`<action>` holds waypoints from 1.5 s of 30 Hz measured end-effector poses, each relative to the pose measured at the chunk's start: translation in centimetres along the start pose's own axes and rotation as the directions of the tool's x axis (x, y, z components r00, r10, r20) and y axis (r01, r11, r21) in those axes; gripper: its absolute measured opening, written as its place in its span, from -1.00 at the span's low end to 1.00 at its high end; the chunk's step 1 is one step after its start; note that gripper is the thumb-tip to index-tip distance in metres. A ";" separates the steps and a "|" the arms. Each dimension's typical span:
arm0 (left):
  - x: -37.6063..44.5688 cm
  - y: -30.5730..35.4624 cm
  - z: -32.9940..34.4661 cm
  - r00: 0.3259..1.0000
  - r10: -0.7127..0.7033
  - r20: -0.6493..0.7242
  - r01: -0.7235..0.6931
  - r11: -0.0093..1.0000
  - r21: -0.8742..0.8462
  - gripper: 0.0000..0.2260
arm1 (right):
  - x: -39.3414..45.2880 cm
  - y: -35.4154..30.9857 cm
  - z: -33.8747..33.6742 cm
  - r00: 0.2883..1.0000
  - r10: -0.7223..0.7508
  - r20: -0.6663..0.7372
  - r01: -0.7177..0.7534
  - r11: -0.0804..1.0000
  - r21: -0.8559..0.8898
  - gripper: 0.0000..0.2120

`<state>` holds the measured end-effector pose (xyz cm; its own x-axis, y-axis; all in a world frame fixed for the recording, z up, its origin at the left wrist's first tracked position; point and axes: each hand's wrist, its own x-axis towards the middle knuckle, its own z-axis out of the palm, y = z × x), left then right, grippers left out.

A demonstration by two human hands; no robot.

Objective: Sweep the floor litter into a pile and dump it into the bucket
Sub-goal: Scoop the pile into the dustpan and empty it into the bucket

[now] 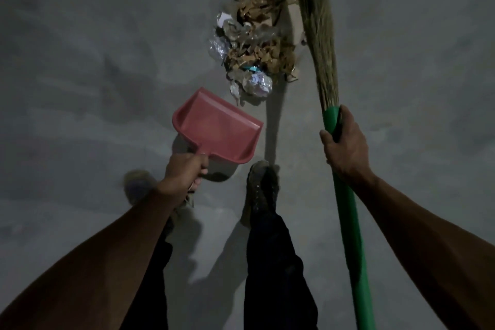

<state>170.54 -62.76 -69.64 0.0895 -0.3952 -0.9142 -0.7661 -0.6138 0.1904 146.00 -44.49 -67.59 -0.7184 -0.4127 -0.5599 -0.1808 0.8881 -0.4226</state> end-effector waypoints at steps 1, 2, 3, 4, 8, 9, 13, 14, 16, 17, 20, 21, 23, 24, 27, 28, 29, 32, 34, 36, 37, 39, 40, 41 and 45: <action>0.3 -0.7 0.6 1.000 -0.019 -0.012 0.019 1.000 -0.009 -0.87 | 0.4 0.7 0.3 1.000 -0.003 0.000 0.003 1.000 0.004 -0.40; 0.8 -1.4 1.1 0.999 -0.032 -0.027 0.031 0.999 -0.019 -0.88 | 0.7 1.3 0.7 1.000 -0.002 -0.001 0.002 1.000 0.005 -0.39; 1.2 -1.9 1.5 0.998 -0.043 -0.044 0.042 0.999 -0.021 -0.88 | 1.1 1.9 1.0 1.000 0.001 -0.008 -0.001 1.000 0.006 -0.38; 1.7 -2.4 1.9 0.997 -0.056 -0.058 0.055 0.998 -0.015 -0.87 | 1.5 2.4 1.2 1.000 0.004 -0.015 -0.003 1.000 0.010 -0.38; 3.3 -3.3 2.8 0.996 -0.025 -0.081 0.027 0.999 0.017 -0.87 | 3.4 3.2 1.9 1.000 -0.008 -0.019 0.009 1.000 0.024 -0.38; 3.7 -3.2 3.0 0.998 0.010 -0.056 -0.009 1.000 0.020 -0.85 | 4.1 3.1 1.9 0.999 -0.019 -0.031 0.019 1.000 0.013 -0.40; 5.7 -1.3 4.3 0.993 0.116 -0.002 -0.116 0.992 0.050 -0.93 | 7.9 1.7 1.0 0.997 -0.066 -0.050 0.065 0.998 -0.019 -0.44; 6.2 -0.6 4.7 0.990 0.144 -0.004 -0.144 0.988 0.048 -0.93 | 9.2 1.0 0.6 0.996 -0.072 -0.048 0.071 0.997 -0.032 -0.47; 7.0 0.8 5.3 0.983 0.186 -0.001 -0.186 0.982 0.021 -0.94 | 12.0 -0.7 -0.3 0.996 -0.077 -0.038 0.075 0.996 -0.057 -0.54; 7.3 1.4 5.6 0.980 0.201 0.007 -0.201 0.980 0.008 -0.94 | 13.2 -1.6 -0.8 0.997 -0.068 -0.030 0.066 0.996 -0.059 -0.57; 8.1 3.2 6.5 0.972 0.232 0.042 -0.232 0.973 -0.006 -0.92 | 16.8 -3.9 -1.8 1.000 -0.001 0.024 0.003 0.998 -0.067 -0.62; 8.3 3.7 6.8 0.969 0.243 0.039 -0.243 0.970 -0.002 -0.92 | 17.6 -4.5 -2.0 0.998 0.032 0.058 -0.028 0.997 -0.078 -0.62; 8.4 4.7 7.4 0.963 0.267 0.024 -0.268 0.963 0.025 -0.91 | 18.8 -5.2 -2.1 0.989 0.078 0.125 -0.064 0.992 -0.113 -0.63; 8.5 5.2 7.7 0.961 0.277 0.021 -0.277 0.960 0.042 -0.91 | 19.0 -5.3 -2.0 0.985 0.083 0.151 -0.064 0.989 -0.131 -0.63; 9.0 6.3 8.3 0.956 0.294 0.017 -0.294 0.951 0.092 -0.90 | 17.9 -4.3 -1.1 0.980 0.033 0.198 0.005 0.982 -0.187 -0.59; 9.2 6.7 8.4 0.953 0.301 0.022 -0.302 0.947 0.110 -0.90 | 17.1 -3.7 -0.6 0.978 -0.001 0.207 0.043 0.978 -0.202 -0.57; 9.3 7.1 8.6 0.951 0.308 0.030 -0.309 0.942 0.129 -0.90 | 16.0 -3.0 0.0 0.977 -0.030 0.212 0.076 0.974 -0.214 -0.54; 9.4 8.6 9.1 0.940 0.339 0.019 -0.335 0.917 0.217 -0.84 | 13.1 -0.8 2.1 0.975 -0.048 0.215 0.104 0.961 -0.257 -0.47; 9.5 9.3 9.3 0.933 0.359 -0.015 -0.341 0.897 0.280 -0.80 | 11.2 0.2 3.3 0.972 -0.034 0.234 0.098 0.958 -0.270 -0.45; 9.6 9.5 9.3 0.931 0.363 -0.025 -0.340 0.893 0.295 -0.79 | 9.2 0.7 4.0 0.966 -0.031 0.256 0.097 0.964 -0.247 -0.41; 9.6 9.4 9.3 0.933 0.360 -0.017 -0.341 0.898 0.279 -0.79 | 8.3 0.9 4.0 0.968 -0.036 0.250 0.095 0.969 -0.228 -0.40; 9.3 9.0 9.4 0.938 0.345 -0.016 -0.332 0.913 0.237 -0.81 | 7.2 1.1 3.5 0.977 -0.057 0.205 0.095 0.979 -0.180 -0.38; 9.0 8.7 9.4 0.942 0.334 -0.030 -0.320 0.922 0.219 -0.81 | 6.8 1.1 3.2 0.983 -0.069 0.173 0.097 0.983 -0.157 -0.37; 8.8 8.4 9.4 0.945 0.323 -0.045 -0.308 0.930 0.199 -0.82 | 6.7 1.0 2.8 0.987 -0.080 0.141 0.100 0.985 -0.138 -0.36; 7.5 6.5 9.6 0.968 0.243 -0.068 -0.241 0.970 0.039 -0.85 | 9.5 -0.7 1.3 0.990 -0.124 0.068 0.131 0.985 -0.111 -0.36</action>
<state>160.12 -63.08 -78.69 -0.0562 -0.5782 -0.8140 -0.7891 -0.4737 0.3910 140.19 -49.30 -73.54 -0.6429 -0.5326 -0.5505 -0.3468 0.8432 -0.4108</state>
